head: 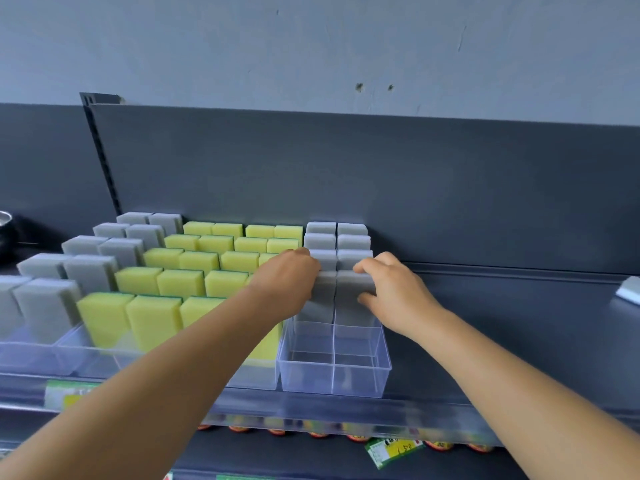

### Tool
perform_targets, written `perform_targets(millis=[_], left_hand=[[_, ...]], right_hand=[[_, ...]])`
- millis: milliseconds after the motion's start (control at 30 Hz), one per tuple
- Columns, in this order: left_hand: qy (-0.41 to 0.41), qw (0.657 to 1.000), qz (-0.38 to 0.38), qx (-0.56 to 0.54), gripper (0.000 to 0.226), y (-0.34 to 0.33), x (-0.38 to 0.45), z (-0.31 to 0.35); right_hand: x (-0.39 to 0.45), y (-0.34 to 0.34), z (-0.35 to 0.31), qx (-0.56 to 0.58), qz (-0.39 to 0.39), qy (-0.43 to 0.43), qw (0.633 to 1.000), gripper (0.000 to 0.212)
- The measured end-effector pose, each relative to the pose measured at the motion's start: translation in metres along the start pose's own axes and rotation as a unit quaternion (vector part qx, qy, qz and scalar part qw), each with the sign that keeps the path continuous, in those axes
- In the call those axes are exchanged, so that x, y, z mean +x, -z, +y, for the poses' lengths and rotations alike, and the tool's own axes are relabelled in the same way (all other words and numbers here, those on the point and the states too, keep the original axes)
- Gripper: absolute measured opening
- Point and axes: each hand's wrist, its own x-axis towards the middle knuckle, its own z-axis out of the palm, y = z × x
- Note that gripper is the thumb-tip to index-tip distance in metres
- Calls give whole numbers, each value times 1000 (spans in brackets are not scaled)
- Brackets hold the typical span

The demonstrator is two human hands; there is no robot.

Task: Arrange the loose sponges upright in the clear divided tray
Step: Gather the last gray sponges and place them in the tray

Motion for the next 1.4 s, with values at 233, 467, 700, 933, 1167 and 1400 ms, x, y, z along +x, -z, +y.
perform_targets(millis=[233, 467, 700, 933, 1167, 1400], left_hand=[[-37, 999, 25, -7, 38, 11, -7, 15], [-108, 992, 36, -48, 52, 15, 0, 80], [-162, 986, 17, -48, 57, 3, 22, 165], [-194, 979, -2, -61, 56, -13, 52, 259], [-215, 974, -30, -68, 65, -33, 88, 350], [-245, 966, -52, -71, 70, -50, 133, 432]], right_hand=[[-22, 18, 3, -12, 12, 1, 1000, 67], [-58, 43, 43, -59, 23, -51, 997, 71], [-95, 72, 117, -87, 25, -112, 990, 71], [-127, 103, 205, -91, 3, -159, 983, 70], [-153, 127, 300, -77, -10, -220, 972, 65], [-168, 144, 384, -111, -31, -301, 947, 61]])
